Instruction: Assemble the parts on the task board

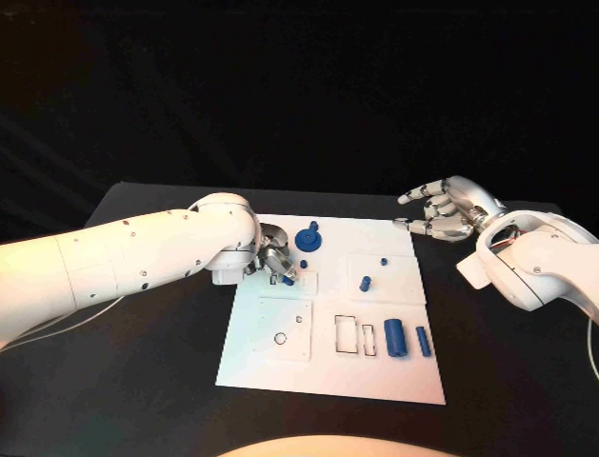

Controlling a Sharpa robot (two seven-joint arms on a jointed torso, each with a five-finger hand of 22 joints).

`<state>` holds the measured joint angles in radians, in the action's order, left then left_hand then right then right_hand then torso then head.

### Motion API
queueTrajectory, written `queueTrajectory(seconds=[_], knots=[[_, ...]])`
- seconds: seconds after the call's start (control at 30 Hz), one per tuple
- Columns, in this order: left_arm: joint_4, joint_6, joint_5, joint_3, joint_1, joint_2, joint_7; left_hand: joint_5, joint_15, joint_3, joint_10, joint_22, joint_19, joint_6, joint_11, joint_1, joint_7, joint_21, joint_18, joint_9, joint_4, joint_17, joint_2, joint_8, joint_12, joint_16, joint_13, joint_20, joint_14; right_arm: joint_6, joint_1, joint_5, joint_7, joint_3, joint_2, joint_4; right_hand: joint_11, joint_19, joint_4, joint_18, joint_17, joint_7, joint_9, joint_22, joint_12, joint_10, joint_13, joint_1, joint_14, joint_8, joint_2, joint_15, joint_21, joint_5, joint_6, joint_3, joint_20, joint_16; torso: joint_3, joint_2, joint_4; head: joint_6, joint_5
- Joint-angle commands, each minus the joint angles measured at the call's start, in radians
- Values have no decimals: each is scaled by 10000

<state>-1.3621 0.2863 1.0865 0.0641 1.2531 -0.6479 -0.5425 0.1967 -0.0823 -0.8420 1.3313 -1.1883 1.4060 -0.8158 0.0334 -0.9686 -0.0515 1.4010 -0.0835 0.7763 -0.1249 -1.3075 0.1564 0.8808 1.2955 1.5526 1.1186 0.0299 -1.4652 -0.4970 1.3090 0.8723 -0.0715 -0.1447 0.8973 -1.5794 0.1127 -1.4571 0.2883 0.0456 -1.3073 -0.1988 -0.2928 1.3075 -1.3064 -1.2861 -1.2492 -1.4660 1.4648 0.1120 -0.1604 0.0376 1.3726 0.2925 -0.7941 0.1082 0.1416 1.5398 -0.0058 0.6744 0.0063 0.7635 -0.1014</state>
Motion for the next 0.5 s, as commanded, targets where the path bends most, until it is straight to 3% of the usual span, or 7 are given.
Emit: queueTrajectory(seconds=[0.03, 0.5], knots=[[-28, 344, -232, 29, -43, 70, 48, -50, -78, -276, 64, -15, 23, -244, 17, 114, 189, -18, 76, 3, 360, -2233, 18, -42, 31, -16, 3, -75, -944, 114, -6, 101, 62, 2, -3, -2, -7, 51, 14, 55, -1572, -5, -5, 1365, 32, 28, 10, 48, 799, 50, 71, -24, -64, 64, -86, 55, -24, -48, -3, 2, 5, 19, 9], [66, 300, -241, 31, -44, 148, 55, -114, -101, 141, 101, -24, 37, -362, 42, 433, 219, -24, 79, -13, 86, -2234, 30, -102, 52, -15, 57, -102, -944, 114, -6, 101, 69, 2, -5, -5, -16, 58, 11, 59, -1563, 4, 3, 1357, 30, 30, 17, 74, 797, 61, 59, -34, -84, 75, -112, 81, -33, -54, 3, 4, 3, 51, 38]])
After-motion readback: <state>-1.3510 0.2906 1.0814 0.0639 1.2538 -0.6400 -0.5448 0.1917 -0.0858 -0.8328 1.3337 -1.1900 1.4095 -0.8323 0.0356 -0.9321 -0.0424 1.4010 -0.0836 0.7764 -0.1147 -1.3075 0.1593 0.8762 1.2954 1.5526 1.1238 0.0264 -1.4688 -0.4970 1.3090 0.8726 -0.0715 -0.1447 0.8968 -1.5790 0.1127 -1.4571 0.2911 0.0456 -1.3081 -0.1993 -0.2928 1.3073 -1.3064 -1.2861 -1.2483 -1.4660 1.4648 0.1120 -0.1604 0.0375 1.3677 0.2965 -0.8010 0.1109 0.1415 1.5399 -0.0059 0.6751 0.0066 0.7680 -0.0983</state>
